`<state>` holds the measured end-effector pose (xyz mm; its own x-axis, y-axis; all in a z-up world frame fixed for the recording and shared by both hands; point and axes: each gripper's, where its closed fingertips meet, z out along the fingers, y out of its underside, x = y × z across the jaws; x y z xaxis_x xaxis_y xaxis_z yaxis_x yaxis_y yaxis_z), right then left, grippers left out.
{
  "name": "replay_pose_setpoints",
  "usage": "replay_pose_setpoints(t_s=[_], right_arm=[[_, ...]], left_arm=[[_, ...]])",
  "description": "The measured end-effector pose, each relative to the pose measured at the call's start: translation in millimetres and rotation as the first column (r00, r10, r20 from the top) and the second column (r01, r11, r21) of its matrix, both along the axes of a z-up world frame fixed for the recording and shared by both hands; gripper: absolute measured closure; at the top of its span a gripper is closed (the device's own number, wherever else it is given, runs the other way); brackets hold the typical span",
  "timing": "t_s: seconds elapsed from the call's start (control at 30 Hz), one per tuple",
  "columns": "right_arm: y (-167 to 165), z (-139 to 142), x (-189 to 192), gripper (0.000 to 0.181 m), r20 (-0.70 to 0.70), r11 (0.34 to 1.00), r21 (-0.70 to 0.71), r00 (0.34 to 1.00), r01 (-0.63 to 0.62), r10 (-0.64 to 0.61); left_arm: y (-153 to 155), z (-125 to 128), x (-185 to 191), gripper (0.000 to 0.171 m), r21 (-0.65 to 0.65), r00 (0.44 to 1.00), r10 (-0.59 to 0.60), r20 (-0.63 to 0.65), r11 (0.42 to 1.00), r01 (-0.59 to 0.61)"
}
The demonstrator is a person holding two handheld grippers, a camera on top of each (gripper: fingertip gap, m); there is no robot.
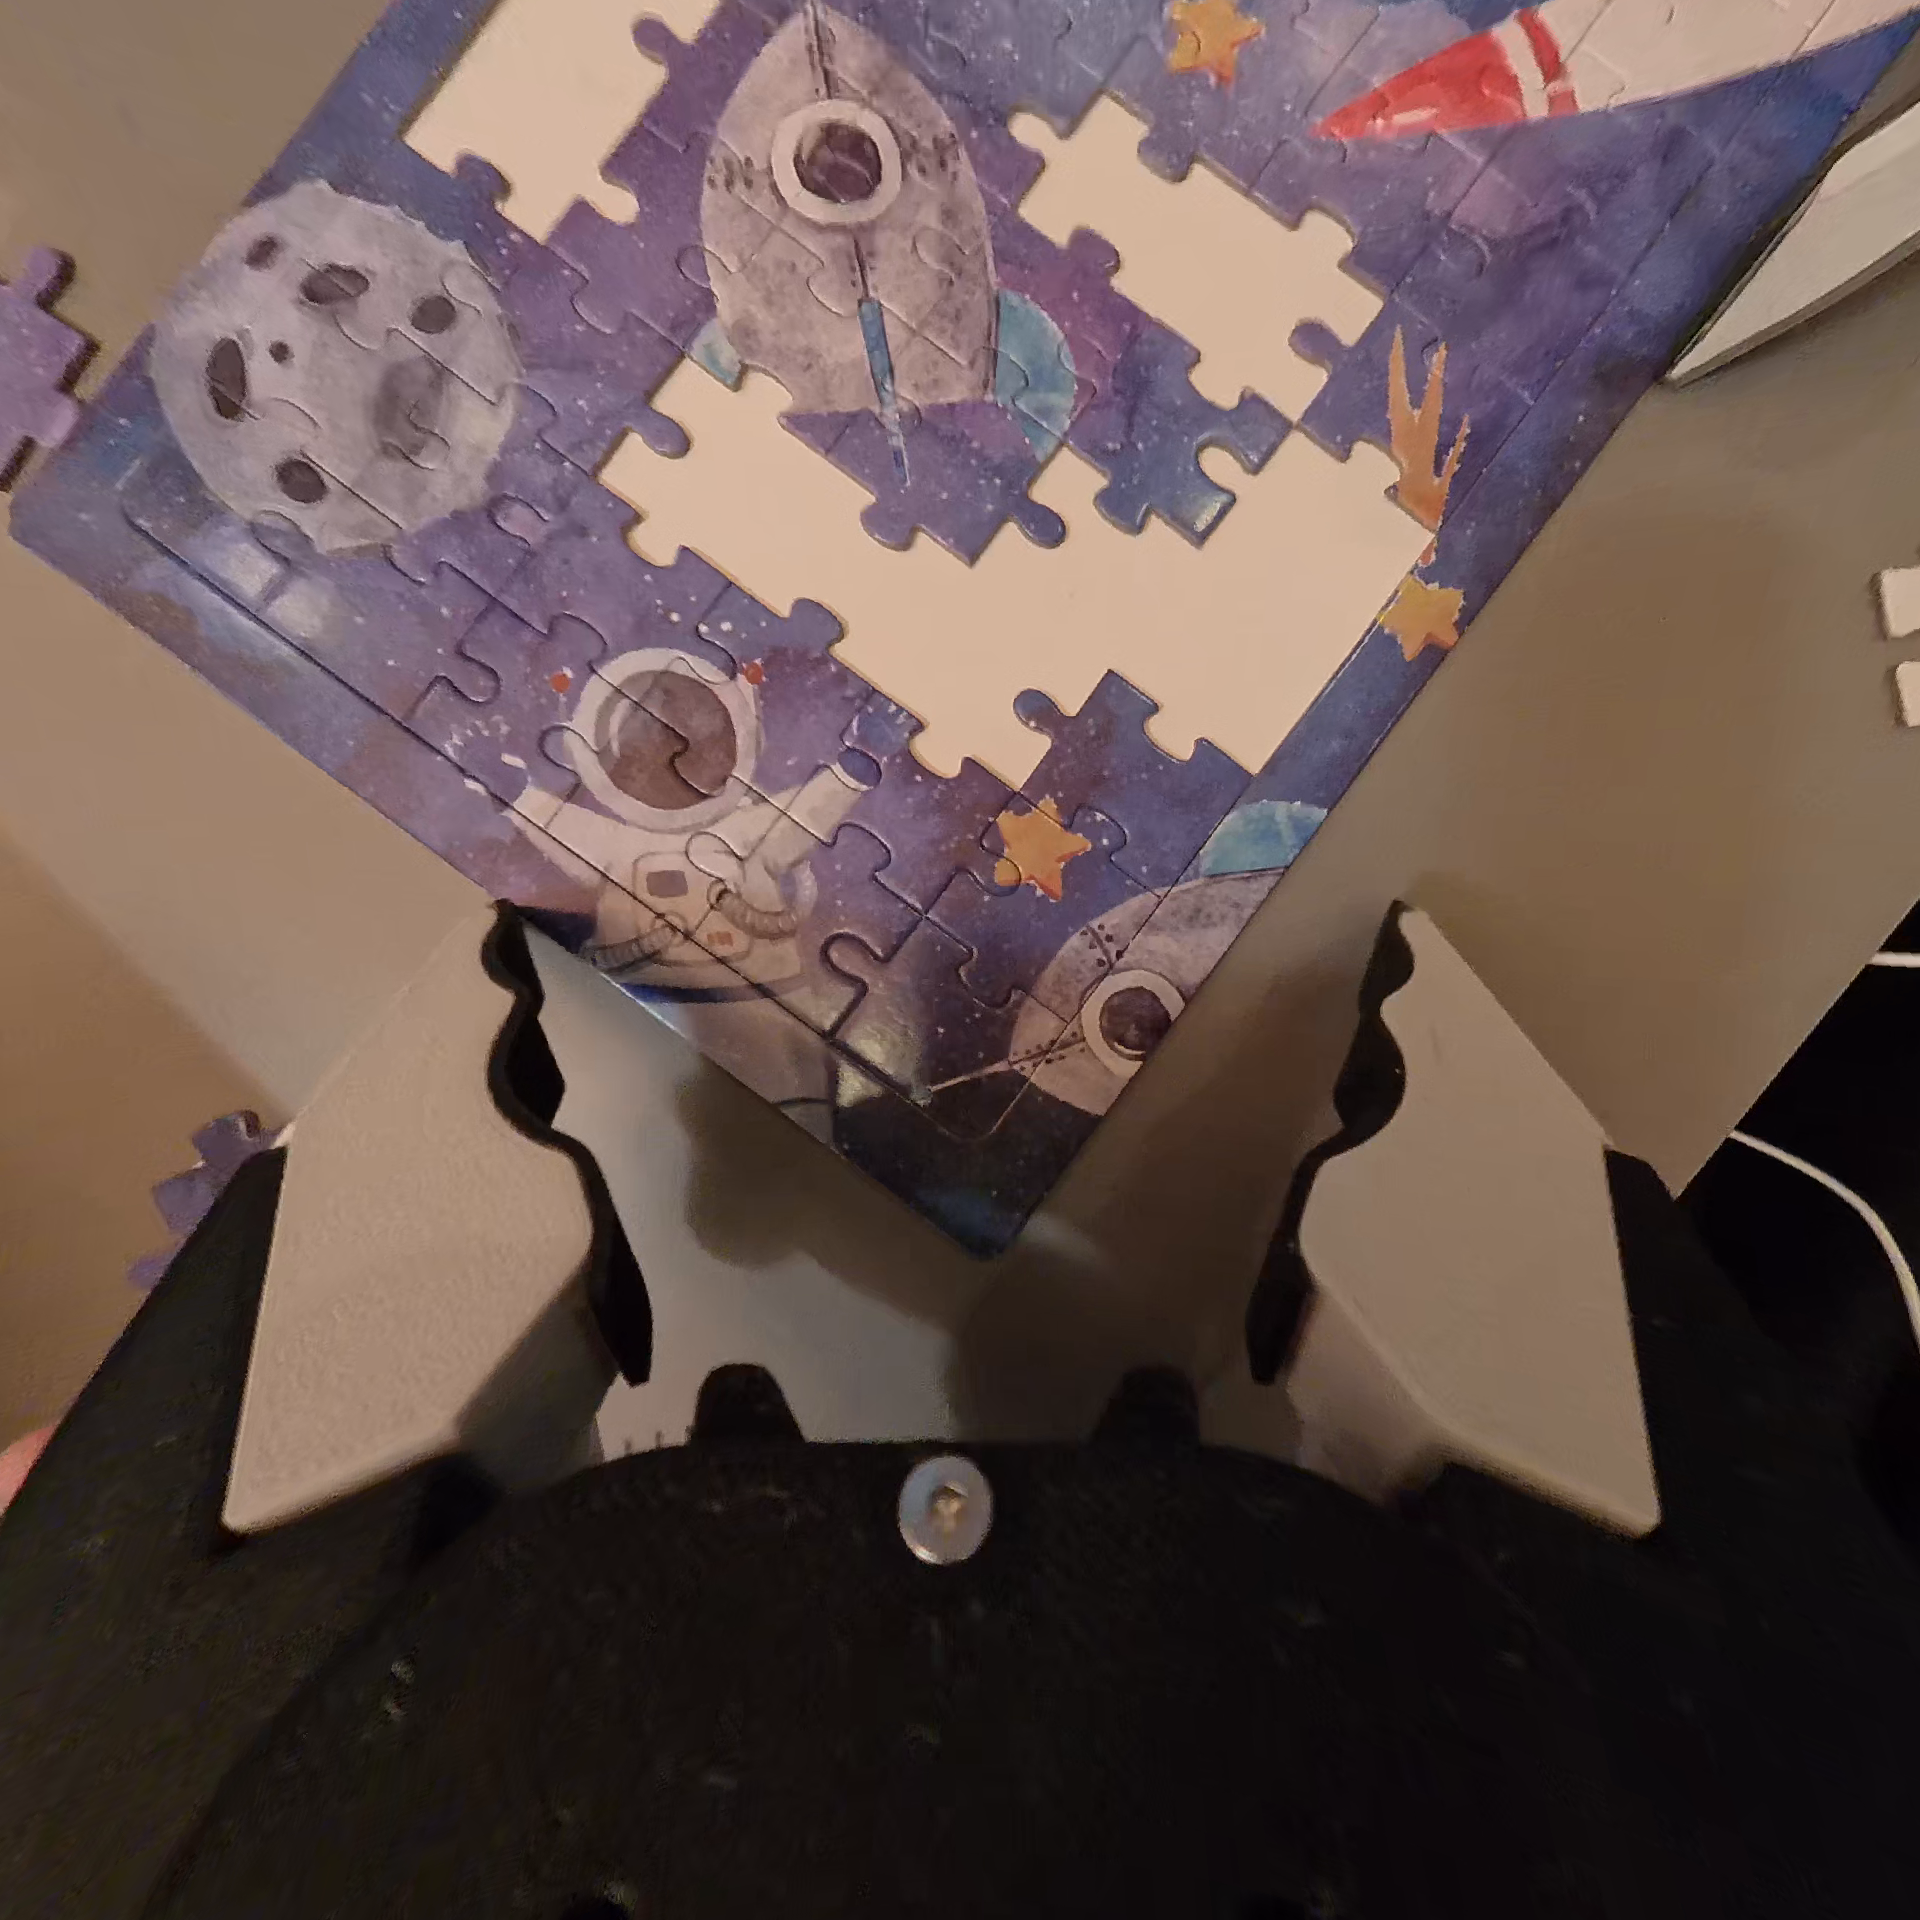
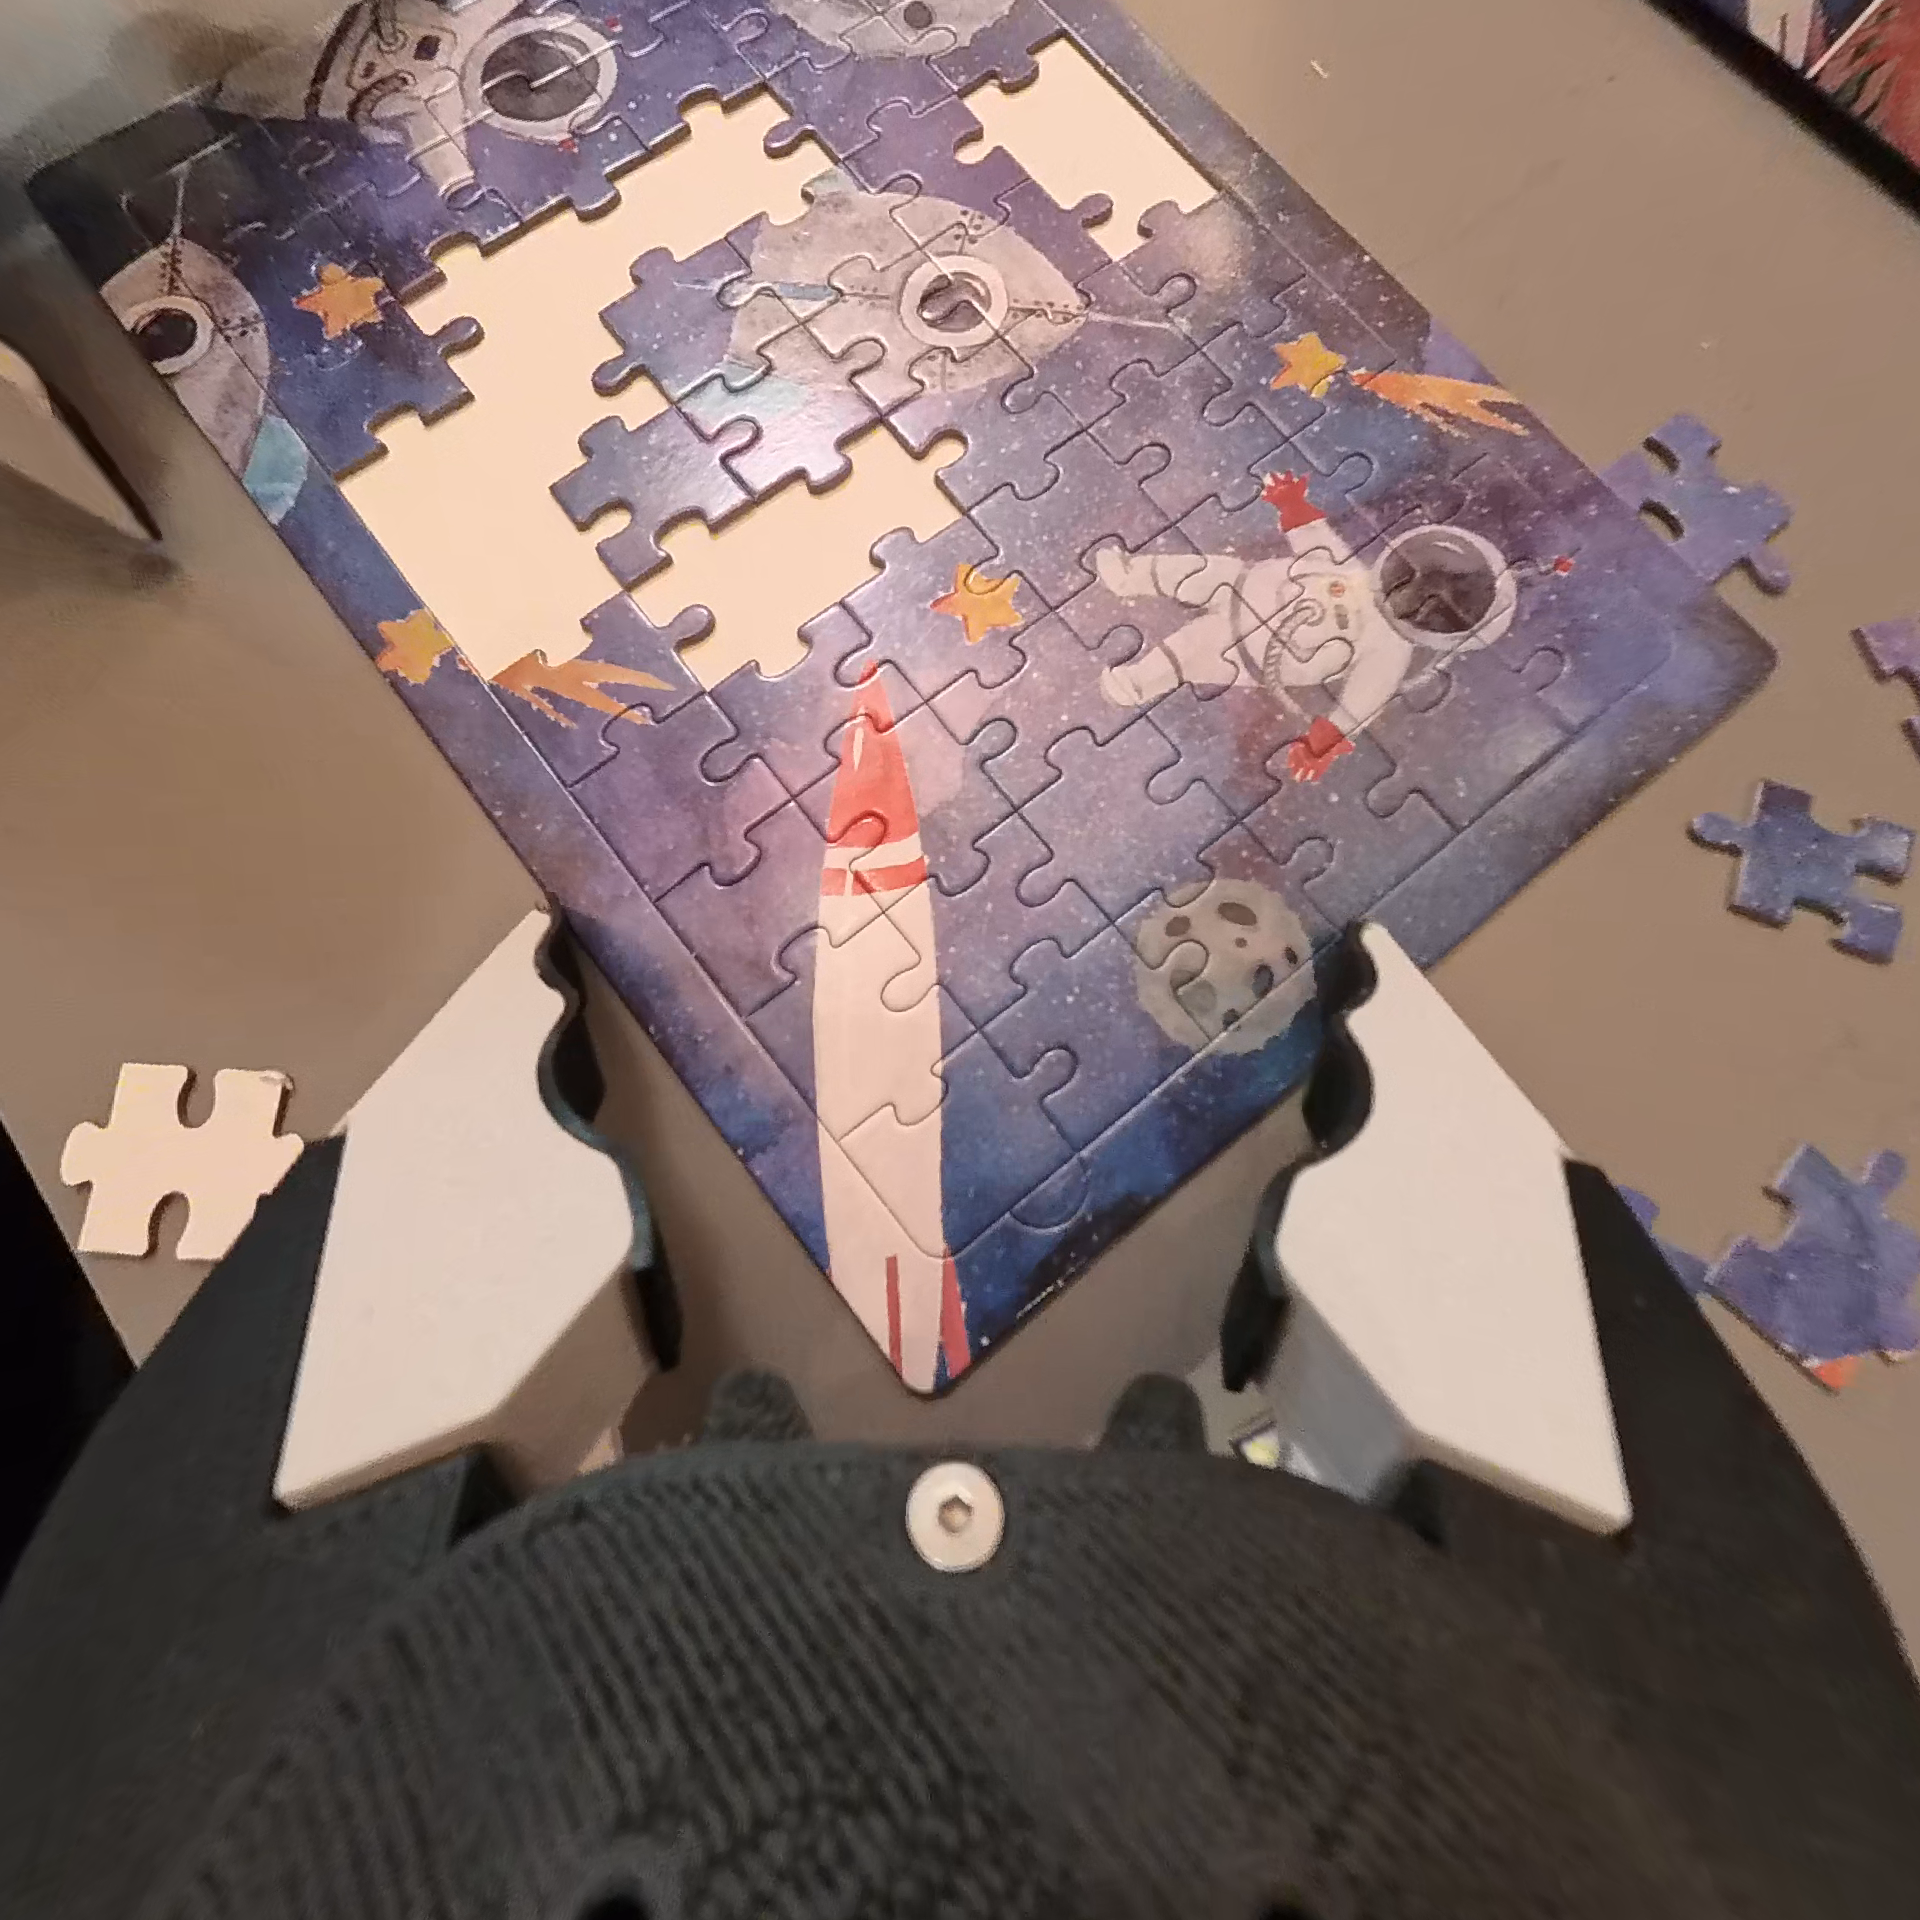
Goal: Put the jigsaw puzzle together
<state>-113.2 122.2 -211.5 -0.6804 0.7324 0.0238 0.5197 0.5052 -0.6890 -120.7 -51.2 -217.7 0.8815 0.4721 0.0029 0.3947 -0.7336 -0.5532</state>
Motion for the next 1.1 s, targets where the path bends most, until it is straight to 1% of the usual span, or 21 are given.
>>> replay_pose_setpoints(t_s=[0.07, 0.13, 0.17, 0.2, 0.27, 0.37, 0.4, 0.43, 0.47, 0.5, 0.53, 0.57, 0.6, 0.63, 0.7, 0.77, 0.8, 0.87, 0.97, 1.03, 1.1], right_arm=[[2.4, 7.6, -1.7, 0.05, -0.033, 1.0, -0.011, 0.999, 0.001, -0.001], [14.7, 28.8, -8.8, 0.059, -0.118, 0.998, -0.06, 0.992, 0.027, -0.034], [26.2, 41.4, -13.6, 0.063, -0.157, 0.995, -0.089, 0.985, 0.053, -0.066], [42.7, 53.7, -19.4, 0.064, -0.191, 0.99, -0.11, 0.975, 0.092, -0.112], [88.0, 72.9, -33.6, 0.068, -0.253, 0.972, -0.133, 0.941, 0.196, -0.225], [170.2, 82.7, -56.2, 0.081, -0.3, 0.918, -0.178, 0.869, 0.356, -0.395], [188.3, 84.2, -62.1, 0.082, -0.296, 0.905, -0.226, 0.86, 0.36, -0.415], [199.1, 87.9, -66.5, 0.088, -0.298, 0.896, -0.295, 0.859, 0.332, -0.416], [206.3, 92.4, -69.6, 0.097, -0.304, 0.882, -0.365, 0.858, 0.297, -0.414], [210.8, 94.4, -71.3, 0.103, -0.302, 0.869, -0.416, 0.86, 0.27, -0.411], [212.1, 92.4, -71.6, 0.105, -0.287, 0.862, -0.438, 0.869, 0.256, -0.403], [210.5, 88.4, -71.1, 0.108, -0.271, 0.863, -0.439, 0.879, 0.25, -0.393], [206.3, 84.0, -70.1, 0.115, -0.267, 0.871, -0.427, 0.887, 0.242, -0.377], [200.5, 78.1, -68.7, 0.119, -0.265, 0.885, -0.405, 0.896, 0.232, -0.356], [190.8, 61.2, -65.6, 0.12, -0.239, 0.912, -0.34, 0.917, 0.23, -0.32], [186.9, 54.3, -63.7, 0.123, -0.229, 0.926, -0.295, 0.924, 0.235, -0.307], [188.3, 55.3, -63.9, 0.125, -0.241, 0.925, -0.292, 0.917, 0.244, -0.318], [194.5, 57.8, -64.2, 0.126, -0.238, 0.91, -0.315, 0.905, 0.271, -0.352], [211.7, 51.7, -63.8, 0.127, -0.203, 0.892, -0.3, 0.892, 0.337, -0.405], [216.6, 50.2, -64.6, 0.127, -0.192, 0.885, -0.299, 0.886, 0.356, -0.421], [226.3, 48.6, -66.7, 0.127, -0.184, 0.866, -0.293, 0.865, 0.404, -0.466]], left_arm=[[2.9, 11.3, -3.5, 0.027, 0.049, 1.0, 0.001, -0.029, 0.999, 0.0], [4.4, 24.7, -8.5, 0.029, 0.096, 0.998, 0.008, -0.061, 0.995, -0.003], [4.6, 30.8, -12.1, 0.03, 0.113, 0.997, 0.012, -0.079, 0.994, -0.003], [3.6, 37.7, -17.4, 0.031, 0.12, 0.994, 0.02, -0.104, 0.993, -0.007], [0.9, 46.0, -31.8, 0.033, 0.117, 0.987, 0.033, -0.158, 0.993, -0.015], [2.0, 54.7, -57.7, 0.04, 0.123, 0.975, 0.039, -0.218, 0.992, -0.012], [6.5, 59.3, -65.6, 0.043, 0.142, 0.973, 0.033, -0.228, 0.99, 0.0], [14.7, 66.8, -69.9, 0.049, 0.178, 0.973, 0.011, -0.231, 0.984, 0.031], [26.2, 77.1, -69.8, 0.064, 0.226, 0.972, -0.03, -0.233, 0.971, 0.084], [37.9, 88.6, -69.2, 0.072, 0.273, 0.967, -0.071, -0.244, 0.952, 0.138], [48.1, 99.6, -70.2, 0.081, 0.309, 0.959, -0.099, -0.267, 0.934, 0.182], [56.7, 107.6, -72.6, 0.096, 0.327, 0.947, -0.125, -0.295, 0.918, 0.223], [63.2, 112.2, -77.8, 0.107, 0.33, 0.935, -0.139, -0.328, 0.91, 0.251], [67.6, 113.5, -86.3, 0.115, 0.325, 0.922, -0.136, -0.361, 0.909, 0.262], [74.0, 109.5, -101.7, 0.129, 0.328, 0.909, -0.125, -0.398, 0.906, 0.269], [78.3, 101.6, -109.1, 0.142, 0.38, 0.915, -0.107, -0.389, 0.886, 0.265], [78.3, 94.9, -108.3, 0.147, 0.408, 0.927, -0.112, -0.358, 0.875, 0.263], [72.1, 79.4, -106.1, 0.149, 0.421, 0.95, -0.125, -0.285, 0.875, 0.241], [56.8, 61.3, -116.3, 0.153, 0.407, 0.961, -0.096, -0.258, 0.891, 0.198], [53.6, 57.7, -120.7, 0.151, 0.419, 0.972, -0.09, -0.215, 0.891, 0.175], [54.8, 60.2, -120.0, 0.149, 0.454, 0.979, -0.095, -0.182, 0.875, 0.169]])
